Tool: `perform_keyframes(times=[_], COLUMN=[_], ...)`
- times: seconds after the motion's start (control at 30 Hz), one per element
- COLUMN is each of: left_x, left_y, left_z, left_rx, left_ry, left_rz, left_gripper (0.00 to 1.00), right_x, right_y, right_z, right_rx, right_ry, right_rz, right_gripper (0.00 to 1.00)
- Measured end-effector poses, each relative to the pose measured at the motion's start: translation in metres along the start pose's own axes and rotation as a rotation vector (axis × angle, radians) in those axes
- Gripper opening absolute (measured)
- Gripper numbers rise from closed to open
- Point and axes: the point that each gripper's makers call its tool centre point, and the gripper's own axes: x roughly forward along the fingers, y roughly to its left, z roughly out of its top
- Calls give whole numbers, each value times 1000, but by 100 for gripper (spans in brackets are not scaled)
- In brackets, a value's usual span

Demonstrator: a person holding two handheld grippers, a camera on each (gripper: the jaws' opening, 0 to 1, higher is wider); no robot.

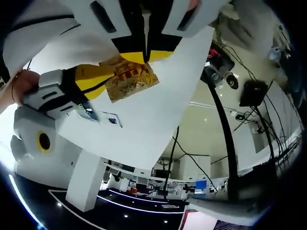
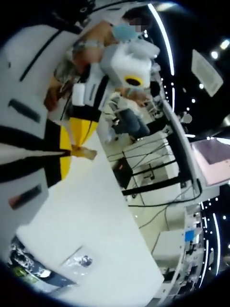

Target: Arrange the skincare products in the storage area until every visible bottle or jar stands upright without overlapping.

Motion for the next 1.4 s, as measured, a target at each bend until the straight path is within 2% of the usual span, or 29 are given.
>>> perform_keyframes(times=[0.27, 0.47, 0.73, 0.83, 0.93, 1.07, 1.27, 1.4], left_x=[1, 7, 12, 13, 13, 15, 21, 29], left_y=[-15, -27, -36, -41, -47, -56, -71, -80], left_z=[6, 6, 10, 10, 15, 25, 37, 46], left_rx=[-9, 14, 42, 38, 31, 28, 57, 82], left_ry=[-17, -4, 10, 12, 6, 0, -4, 3], left_rz=[-52, -95, -126, -148, -174, -225, -260, -285], left_gripper=[0, 0, 0, 0, 0, 0, 0, 0], right_x=[-18, -33, -42, -48, -52, -60, -73, -83], right_y=[-13, -20, -23, -26, -28, -40, -52, -64], right_z=[-5, -6, -7, -12, -16, -19, -16, -13], right_rx=[47, 71, 88, 23, 26, 98, 160, 234], right_ry=[-29, -56, -63, -39, -35, -43, -76, -109], right_rz=[-51, -74, -94, -149, -168, -204, -240, -260], right_gripper=[3, 2, 0, 0, 0, 0, 1, 1])
